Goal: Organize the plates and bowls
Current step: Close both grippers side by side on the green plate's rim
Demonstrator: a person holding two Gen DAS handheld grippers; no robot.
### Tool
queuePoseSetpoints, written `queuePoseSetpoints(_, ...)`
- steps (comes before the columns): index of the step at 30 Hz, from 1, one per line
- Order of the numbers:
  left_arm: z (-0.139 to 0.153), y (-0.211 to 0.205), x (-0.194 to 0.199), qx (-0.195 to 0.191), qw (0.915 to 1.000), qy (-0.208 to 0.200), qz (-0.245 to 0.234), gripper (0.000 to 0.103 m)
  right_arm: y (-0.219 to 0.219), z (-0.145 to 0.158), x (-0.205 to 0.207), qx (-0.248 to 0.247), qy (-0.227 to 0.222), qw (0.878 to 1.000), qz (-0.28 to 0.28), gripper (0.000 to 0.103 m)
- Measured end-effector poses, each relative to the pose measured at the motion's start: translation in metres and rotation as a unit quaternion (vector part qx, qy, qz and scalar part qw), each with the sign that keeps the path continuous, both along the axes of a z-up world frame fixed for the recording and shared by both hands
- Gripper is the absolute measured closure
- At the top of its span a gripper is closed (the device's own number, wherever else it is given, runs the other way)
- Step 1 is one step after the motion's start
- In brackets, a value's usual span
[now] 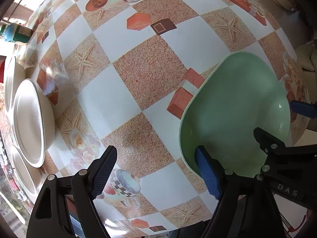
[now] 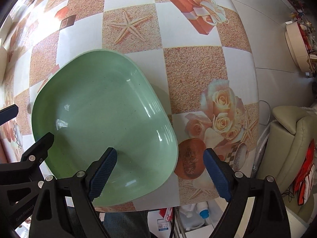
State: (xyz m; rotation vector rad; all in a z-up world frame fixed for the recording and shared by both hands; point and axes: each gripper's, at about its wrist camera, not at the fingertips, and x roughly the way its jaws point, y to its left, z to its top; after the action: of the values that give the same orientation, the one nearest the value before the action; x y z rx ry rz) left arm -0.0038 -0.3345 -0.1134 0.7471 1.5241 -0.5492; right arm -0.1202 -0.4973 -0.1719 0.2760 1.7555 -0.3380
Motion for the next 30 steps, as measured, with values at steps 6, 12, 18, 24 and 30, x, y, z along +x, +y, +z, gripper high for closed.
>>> queuePoseSetpoints(6, 0.01, 0.039, 0.018, -0.016, 0.9979, 0.015, 0.062, 0.02, 0.022, 0.007, 0.008, 0.034, -0.025, 0.999, 0.017, 0.013)
queuePoseSetpoints(12, 0.014, 0.058, 0.002, -0.016, 0.9862, 0.037, 0.161, 0.02, -0.002, 0.01, 0.006, 0.026, -0.023, 0.999, 0.015, 0.013)
queuePoseSetpoints(18, 0.008, 0.059, -0.006, -0.019, 0.9794, 0.054, 0.194, 0.02, 0.012, 0.012, 0.026, 0.03, -0.037, 0.994, 0.1, 0.013)
queuePoseSetpoints(24, -0.003, 0.066, -0.01, -0.032, 0.9741, 0.064, 0.214, 0.029, 0.043, 0.01, 0.038, 0.035, -0.039, 0.984, 0.17, 0.037)
queuePoseSetpoints(30, 0.001, 0.037, -0.021, -0.046, 0.9828, 0.058, 0.169, 0.066, 0.062, 0.019, 0.038, 0.073, -0.043, 0.985, 0.151, 0.064)
